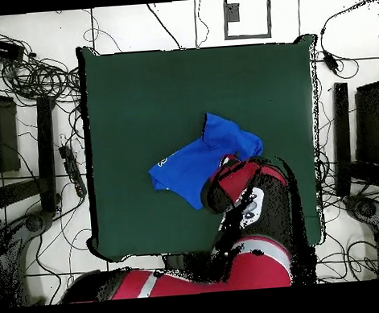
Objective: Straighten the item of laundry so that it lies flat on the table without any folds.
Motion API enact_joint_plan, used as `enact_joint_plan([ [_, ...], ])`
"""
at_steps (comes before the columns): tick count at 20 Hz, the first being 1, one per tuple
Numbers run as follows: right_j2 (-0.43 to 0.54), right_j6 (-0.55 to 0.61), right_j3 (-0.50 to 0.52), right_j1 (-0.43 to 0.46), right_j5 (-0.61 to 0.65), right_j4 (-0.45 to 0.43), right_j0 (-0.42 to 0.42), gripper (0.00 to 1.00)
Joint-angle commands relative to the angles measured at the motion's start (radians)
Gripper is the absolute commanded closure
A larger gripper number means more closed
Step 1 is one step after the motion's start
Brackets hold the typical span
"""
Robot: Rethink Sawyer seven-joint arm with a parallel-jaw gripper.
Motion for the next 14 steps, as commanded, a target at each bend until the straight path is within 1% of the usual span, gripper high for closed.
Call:
enact_joint_plan([
  [1,0.128,0.036,0.014,-0.072,0.046,0.104,-0.026,0.00],
  [2,0.149,0.016,0.025,-0.088,0.062,0.111,-0.041,0.00],
  [7,0.183,-0.020,0.028,-0.106,0.086,0.124,-0.060,0.00],
  [11,0.239,-0.051,0.047,-0.163,0.126,0.149,-0.077,0.00],
  [12,0.266,-0.071,0.054,-0.181,0.149,0.159,-0.091,0.00],
  [14,0.301,-0.081,0.066,-0.200,0.155,0.169,-0.107,0.00],
])
